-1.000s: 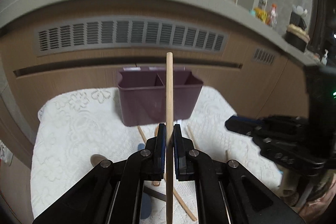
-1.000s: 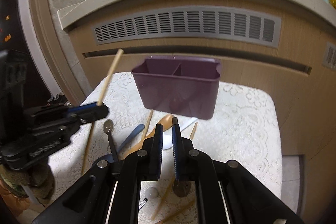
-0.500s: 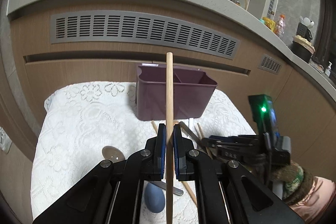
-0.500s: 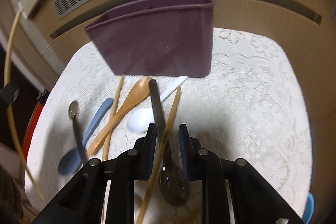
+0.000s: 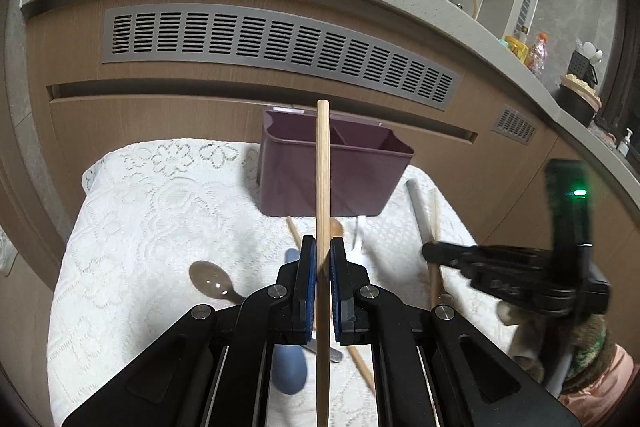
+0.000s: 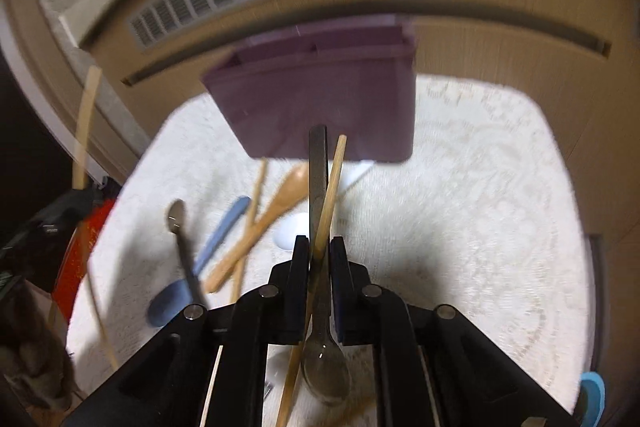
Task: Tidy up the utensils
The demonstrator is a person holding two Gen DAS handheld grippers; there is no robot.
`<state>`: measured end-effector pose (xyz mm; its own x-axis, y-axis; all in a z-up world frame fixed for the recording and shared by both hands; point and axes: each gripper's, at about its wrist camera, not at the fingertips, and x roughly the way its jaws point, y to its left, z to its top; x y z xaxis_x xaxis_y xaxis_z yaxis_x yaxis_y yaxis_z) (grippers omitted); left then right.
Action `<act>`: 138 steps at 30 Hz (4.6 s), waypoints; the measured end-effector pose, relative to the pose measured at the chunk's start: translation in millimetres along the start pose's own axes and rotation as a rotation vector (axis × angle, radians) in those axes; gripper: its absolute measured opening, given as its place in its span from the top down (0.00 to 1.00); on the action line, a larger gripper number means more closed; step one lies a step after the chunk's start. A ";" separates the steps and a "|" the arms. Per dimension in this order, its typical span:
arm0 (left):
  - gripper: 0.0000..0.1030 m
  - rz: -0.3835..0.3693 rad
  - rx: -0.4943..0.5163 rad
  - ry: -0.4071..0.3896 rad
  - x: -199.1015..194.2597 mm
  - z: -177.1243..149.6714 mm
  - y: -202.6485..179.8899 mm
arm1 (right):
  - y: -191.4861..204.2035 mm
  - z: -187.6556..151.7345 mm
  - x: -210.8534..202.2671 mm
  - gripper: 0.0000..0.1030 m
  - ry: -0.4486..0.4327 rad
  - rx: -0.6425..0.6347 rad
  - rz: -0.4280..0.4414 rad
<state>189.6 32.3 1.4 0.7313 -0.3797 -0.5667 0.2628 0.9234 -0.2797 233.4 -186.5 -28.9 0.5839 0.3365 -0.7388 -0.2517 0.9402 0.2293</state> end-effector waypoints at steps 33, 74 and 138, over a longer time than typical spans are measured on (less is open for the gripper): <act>0.94 0.005 0.028 -0.077 -12.1 22.6 -12.3 | 10.2 9.3 -9.0 0.68 0.066 -0.115 0.023; 0.94 -0.002 -0.033 -0.026 -6.6 1.2 13.3 | 6.2 2.3 -9.6 0.89 0.049 0.005 0.025; 0.94 -0.008 0.012 -0.052 -11.3 31.8 8.1 | 20.2 56.6 114.2 0.96 0.211 -0.310 -0.039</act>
<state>203.5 45.9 30.1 0.7611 -0.3835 -0.5230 0.2760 0.9213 -0.2739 338.7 -126.1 -72.7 0.4343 0.2520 -0.8648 -0.4727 0.8810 0.0193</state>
